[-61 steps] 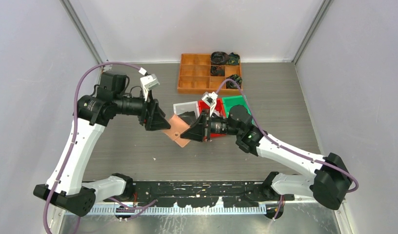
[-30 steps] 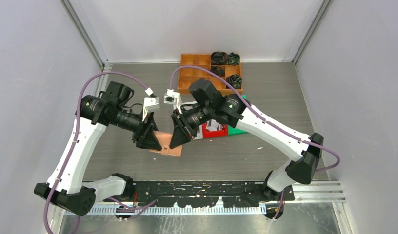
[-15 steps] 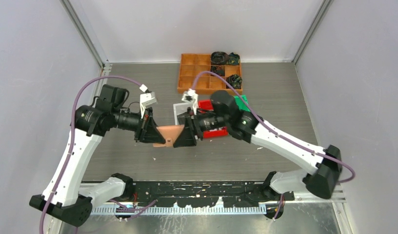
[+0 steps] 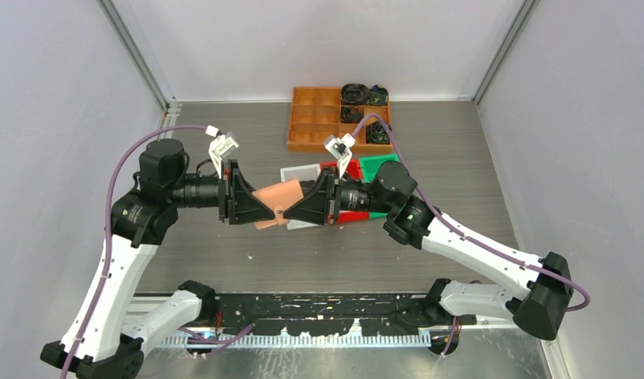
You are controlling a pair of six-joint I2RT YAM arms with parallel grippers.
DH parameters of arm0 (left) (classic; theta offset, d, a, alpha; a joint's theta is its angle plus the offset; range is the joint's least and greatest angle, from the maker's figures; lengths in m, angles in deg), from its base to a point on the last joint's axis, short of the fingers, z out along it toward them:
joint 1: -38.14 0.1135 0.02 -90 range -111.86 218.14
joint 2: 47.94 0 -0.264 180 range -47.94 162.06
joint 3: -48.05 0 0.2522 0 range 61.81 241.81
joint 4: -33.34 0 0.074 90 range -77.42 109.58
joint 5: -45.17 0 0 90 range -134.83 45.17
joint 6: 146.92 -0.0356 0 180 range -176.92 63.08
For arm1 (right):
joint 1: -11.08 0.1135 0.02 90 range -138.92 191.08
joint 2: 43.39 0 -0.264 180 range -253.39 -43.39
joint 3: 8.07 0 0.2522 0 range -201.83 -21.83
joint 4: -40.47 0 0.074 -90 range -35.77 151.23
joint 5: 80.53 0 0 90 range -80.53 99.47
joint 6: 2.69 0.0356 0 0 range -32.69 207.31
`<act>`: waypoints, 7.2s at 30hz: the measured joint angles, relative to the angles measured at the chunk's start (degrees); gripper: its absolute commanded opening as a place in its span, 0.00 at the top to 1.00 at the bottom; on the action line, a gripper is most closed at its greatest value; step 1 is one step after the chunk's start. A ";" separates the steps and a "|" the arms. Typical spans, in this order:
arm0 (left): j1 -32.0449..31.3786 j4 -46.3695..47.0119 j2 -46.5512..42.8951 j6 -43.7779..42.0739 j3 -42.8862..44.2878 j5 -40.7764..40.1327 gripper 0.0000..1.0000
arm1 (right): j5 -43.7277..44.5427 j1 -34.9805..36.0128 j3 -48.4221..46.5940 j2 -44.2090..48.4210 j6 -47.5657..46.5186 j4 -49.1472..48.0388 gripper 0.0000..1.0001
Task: Take the credit cards out of the card holder
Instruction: Open the card holder.
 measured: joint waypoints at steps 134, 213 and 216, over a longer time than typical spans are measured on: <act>0.22 8.26 -1.73 17.79 4.68 -1.09 1.00 | 16.00 3.19 -7.48 5.68 -7.56 12.35 0.23; 1.03 16.57 -3.58 23.43 4.00 -0.52 1.00 | 10.80 3.85 -5.92 -1.44 8.28 -4.37 0.63; 1.09 17.05 -4.11 23.76 3.26 -0.76 1.00 | 11.50 4.39 -5.90 -1.46 8.04 -4.55 0.74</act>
